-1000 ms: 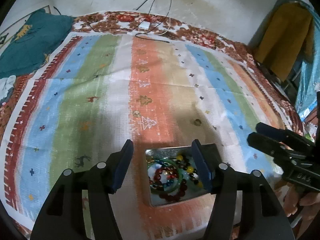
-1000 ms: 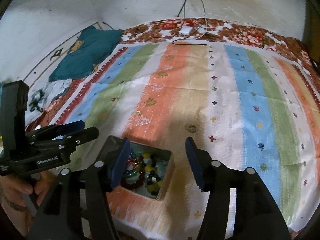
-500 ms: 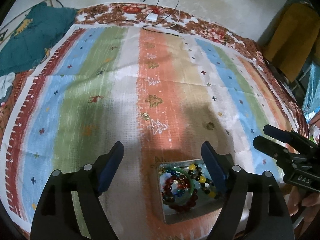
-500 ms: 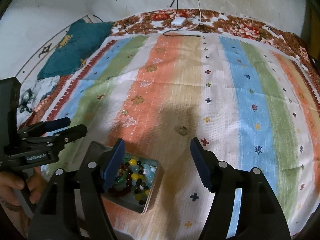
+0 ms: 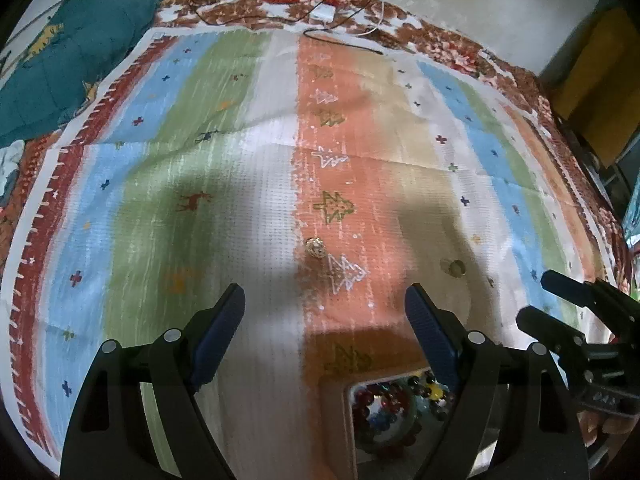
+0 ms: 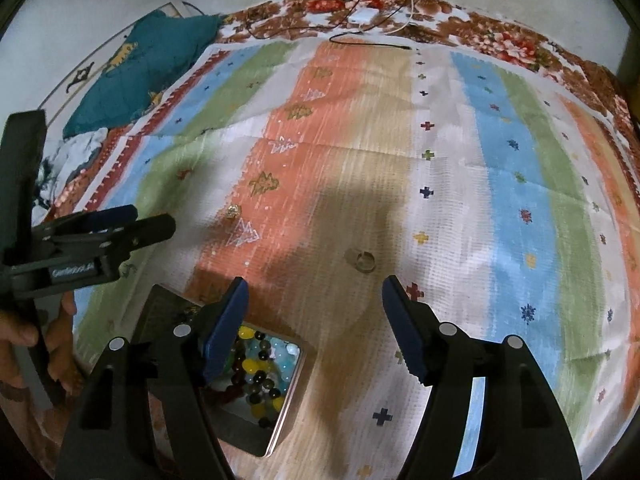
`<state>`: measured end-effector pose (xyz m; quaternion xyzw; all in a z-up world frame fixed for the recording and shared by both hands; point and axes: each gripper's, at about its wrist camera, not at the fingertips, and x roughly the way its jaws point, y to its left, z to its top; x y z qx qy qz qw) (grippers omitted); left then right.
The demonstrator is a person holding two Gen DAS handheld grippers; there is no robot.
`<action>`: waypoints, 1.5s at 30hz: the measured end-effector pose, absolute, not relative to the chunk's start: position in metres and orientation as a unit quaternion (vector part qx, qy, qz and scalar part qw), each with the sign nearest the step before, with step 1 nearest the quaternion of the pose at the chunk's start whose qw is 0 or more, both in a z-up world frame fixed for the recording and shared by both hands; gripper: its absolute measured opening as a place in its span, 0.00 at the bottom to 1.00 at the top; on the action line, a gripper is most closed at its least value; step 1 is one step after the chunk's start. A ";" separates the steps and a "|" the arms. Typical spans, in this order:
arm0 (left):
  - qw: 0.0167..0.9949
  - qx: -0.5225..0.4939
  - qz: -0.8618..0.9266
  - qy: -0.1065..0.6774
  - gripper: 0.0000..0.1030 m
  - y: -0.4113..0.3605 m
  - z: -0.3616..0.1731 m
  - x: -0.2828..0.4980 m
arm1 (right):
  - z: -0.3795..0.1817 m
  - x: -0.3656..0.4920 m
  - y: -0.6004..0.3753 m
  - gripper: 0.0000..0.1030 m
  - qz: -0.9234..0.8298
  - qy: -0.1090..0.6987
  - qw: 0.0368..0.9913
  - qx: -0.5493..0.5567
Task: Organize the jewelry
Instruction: 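Move left tool to the small gold charm while right tool approaches the metal ring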
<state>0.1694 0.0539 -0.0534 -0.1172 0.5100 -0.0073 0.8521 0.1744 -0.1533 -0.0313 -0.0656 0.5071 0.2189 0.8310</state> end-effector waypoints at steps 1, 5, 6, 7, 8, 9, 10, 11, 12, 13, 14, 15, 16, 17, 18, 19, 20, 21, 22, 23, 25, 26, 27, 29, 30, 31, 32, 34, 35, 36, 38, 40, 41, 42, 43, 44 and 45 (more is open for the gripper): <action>0.851 -0.119 -0.007 0.512 0.79 0.055 -0.055 0.171 | -0.032 0.175 -0.153 0.67 0.219 0.508 0.830 -0.067; 0.848 -0.119 -0.010 0.516 0.79 0.055 -0.058 0.179 | -0.036 0.182 -0.152 0.67 0.216 0.515 0.827 -0.066; 0.848 -0.117 -0.010 0.517 0.79 0.055 -0.059 0.180 | -0.038 0.184 -0.152 0.67 0.215 0.517 0.826 -0.066; 0.847 -0.115 -0.010 0.519 0.79 0.054 -0.060 0.182 | -0.039 0.186 -0.151 0.67 0.214 0.520 0.824 -0.065; 0.847 -0.113 -0.009 0.520 0.79 0.054 -0.061 0.184 | -0.040 0.187 -0.152 0.67 0.213 0.522 0.824 -0.065; 0.846 -0.112 -0.009 0.521 0.79 0.054 -0.062 0.185 | -0.042 0.188 -0.152 0.67 0.211 0.523 0.823 -0.065; 0.845 -0.111 -0.011 0.523 0.79 0.053 -0.064 0.186 | -0.043 0.190 -0.151 0.67 0.210 0.525 0.822 -0.066; 0.844 -0.110 -0.013 0.524 0.79 0.053 -0.065 0.188 | -0.044 0.191 -0.151 0.67 0.209 0.525 0.822 -0.066; 0.844 -0.108 -0.015 0.525 0.79 0.052 -0.066 0.189 | -0.045 0.192 -0.151 0.67 0.208 0.526 0.822 -0.067; 0.844 -0.104 -0.016 0.526 0.79 0.051 -0.067 0.190 | -0.046 0.193 -0.150 0.67 0.208 0.527 0.821 -0.067; 0.843 -0.102 -0.017 0.528 0.79 0.050 -0.068 0.191 | -0.047 0.194 -0.150 0.67 0.207 0.528 0.821 -0.067; 0.843 -0.101 -0.018 0.529 0.79 0.050 -0.069 0.193 | -0.049 0.196 -0.150 0.67 0.206 0.530 0.820 -0.067; 0.842 -0.099 -0.019 0.531 0.79 0.049 -0.070 0.195 | -0.050 0.198 -0.150 0.67 0.204 0.532 0.819 -0.067; 0.841 -0.098 -0.019 0.532 0.79 0.050 -0.071 0.196 | -0.052 0.200 -0.150 0.67 0.203 0.534 0.818 -0.066; 0.840 -0.097 -0.020 0.533 0.78 0.050 -0.073 0.197 | -0.053 0.201 -0.151 0.67 0.202 0.537 0.817 -0.065; 0.839 -0.095 -0.022 0.535 0.78 0.050 -0.075 0.199 | -0.055 0.203 -0.150 0.67 0.201 0.540 0.815 -0.064; 0.838 -0.094 -0.023 0.537 0.77 0.050 -0.076 0.200 | -0.057 0.205 -0.150 0.67 0.200 0.541 0.814 -0.064; 0.837 -0.094 -0.025 0.539 0.77 0.050 -0.077 0.201 | -0.058 0.206 -0.149 0.67 0.201 0.543 0.813 -0.063; 0.836 -0.093 -0.026 0.541 0.77 0.050 -0.079 0.203 | -0.060 0.208 -0.149 0.67 0.202 0.546 0.811 -0.061; 0.835 -0.091 -0.026 0.543 0.77 0.050 -0.081 0.205 | -0.061 0.208 -0.148 0.67 0.202 0.547 0.810 -0.061; 0.832 -0.089 -0.025 0.546 0.74 0.051 -0.084 0.208 | -0.064 0.210 -0.147 0.67 0.202 0.550 0.808 -0.062; 0.831 -0.089 -0.025 0.548 0.74 0.051 -0.085 0.210 | -0.066 0.211 -0.147 0.67 0.201 0.552 0.807 -0.063; 0.830 -0.089 -0.025 0.550 0.73 0.052 -0.087 0.212 | -0.068 0.213 -0.147 0.67 0.202 0.556 0.804 -0.059; 0.829 -0.087 -0.025 0.551 0.73 0.053 -0.089 0.214 | -0.072 0.216 -0.148 0.67 0.202 0.563 0.800 -0.052; 0.829 -0.087 -0.025 0.552 0.72 0.053 -0.090 0.216 | -0.075 0.218 -0.148 0.67 0.202 0.566 0.797 -0.050; 0.828 -0.087 -0.025 0.554 0.71 0.053 -0.091 0.217 | -0.077 0.220 -0.147 0.67 0.201 0.568 0.796 -0.051; 0.827 -0.086 -0.026 0.555 0.70 0.053 -0.092 0.218 | -0.078 0.220 -0.147 0.67 0.199 0.569 0.796 -0.052; 0.825 -0.084 -0.027 0.558 0.67 0.053 -0.095 0.221 | -0.080 0.221 -0.147 0.67 0.197 0.572 0.795 -0.052; 0.824 -0.082 -0.029 0.559 0.66 0.053 -0.096 0.222 | -0.081 0.222 -0.146 0.67 0.196 0.573 0.794 -0.053; 0.824 -0.081 -0.030 0.560 0.66 0.052 -0.097 0.223 | -0.083 0.224 -0.146 0.67 0.195 0.574 0.793 -0.054; 0.823 -0.079 -0.030 0.562 0.64 0.052 -0.098 0.226 | -0.086 0.225 -0.145 0.67 0.195 0.577 0.791 -0.057; 0.822 -0.080 -0.030 0.563 0.63 0.053 -0.100 0.229 | -0.089 0.228 -0.144 0.67 0.194 0.579 0.790 -0.060; 0.821 -0.080 -0.030 0.564 0.62 0.054 -0.101 0.230 | -0.090 0.229 -0.144 0.67 0.193 0.580 0.789 -0.060; 0.820 -0.079 -0.030 0.565 0.61 0.054 -0.102 0.231 | -0.092 0.231 -0.144 0.67 0.192 0.581 0.788 -0.060; 0.819 -0.079 -0.030 0.568 0.60 0.054 -0.104 0.231 | -0.094 0.232 -0.143 0.67 0.191 0.583 0.787 -0.059; 0.818 -0.079 -0.030 0.569 0.59 0.055 -0.106 0.231 | -0.095 0.233 -0.144 0.67 0.191 0.584 0.787 -0.058; 0.817 -0.078 -0.031 0.571 0.55 0.055 -0.107 0.232 | -0.096 0.234 -0.143 0.67 0.191 0.585 0.786 -0.057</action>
